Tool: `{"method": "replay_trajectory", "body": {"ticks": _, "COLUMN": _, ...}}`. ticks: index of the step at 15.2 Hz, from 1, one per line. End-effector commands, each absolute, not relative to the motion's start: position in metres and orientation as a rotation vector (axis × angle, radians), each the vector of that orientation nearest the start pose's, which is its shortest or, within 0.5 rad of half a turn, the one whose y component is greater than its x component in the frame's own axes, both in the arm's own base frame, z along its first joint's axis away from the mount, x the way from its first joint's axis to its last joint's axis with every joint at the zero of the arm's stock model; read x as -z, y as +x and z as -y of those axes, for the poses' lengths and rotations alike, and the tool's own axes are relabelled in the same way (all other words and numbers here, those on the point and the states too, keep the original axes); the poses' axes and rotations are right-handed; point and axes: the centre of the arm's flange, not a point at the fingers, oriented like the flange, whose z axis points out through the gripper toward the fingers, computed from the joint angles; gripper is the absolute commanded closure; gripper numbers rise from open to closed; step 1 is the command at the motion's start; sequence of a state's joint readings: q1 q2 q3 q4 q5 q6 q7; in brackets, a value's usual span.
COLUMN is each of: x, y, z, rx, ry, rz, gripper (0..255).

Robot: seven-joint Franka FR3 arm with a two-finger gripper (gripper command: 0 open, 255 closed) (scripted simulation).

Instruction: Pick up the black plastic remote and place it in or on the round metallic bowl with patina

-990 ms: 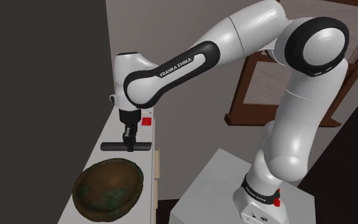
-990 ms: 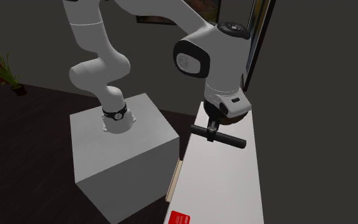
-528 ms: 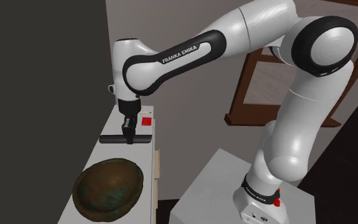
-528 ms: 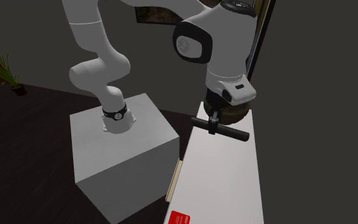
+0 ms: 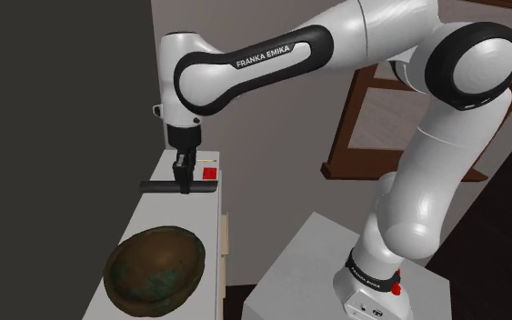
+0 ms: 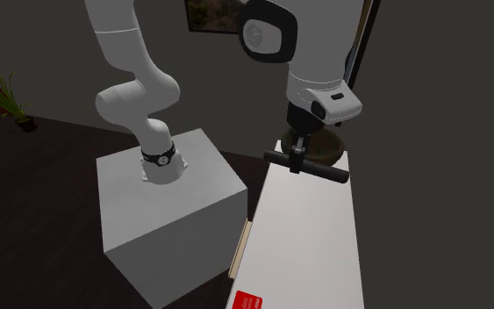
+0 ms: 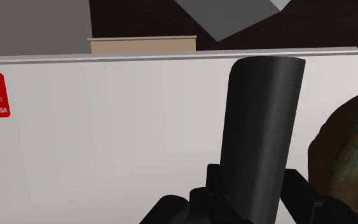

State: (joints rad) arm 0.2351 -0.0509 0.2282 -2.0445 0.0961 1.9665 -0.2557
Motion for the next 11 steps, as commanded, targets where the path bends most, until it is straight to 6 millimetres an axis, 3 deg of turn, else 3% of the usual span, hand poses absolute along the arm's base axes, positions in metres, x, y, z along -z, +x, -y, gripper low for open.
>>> {"method": "replay_trajectory", "body": {"ticks": 1, "x": -0.473, "y": 0.475, "z": -0.246, "rx": -0.056, "ry": -2.892, "rz": 1.023, "gripper": 255}}
{"method": "replay_trajectory", "body": {"ticks": 4, "x": -0.488, "y": 0.475, "z": -0.246, "rx": -0.056, "ry": -2.892, "rz": 1.023, "gripper": 255}}
{"method": "replay_trajectory", "body": {"ticks": 11, "x": -0.483, "y": 0.419, "z": -0.319, "rx": -0.056, "ry": -2.892, "rz": 1.023, "gripper": 255}}
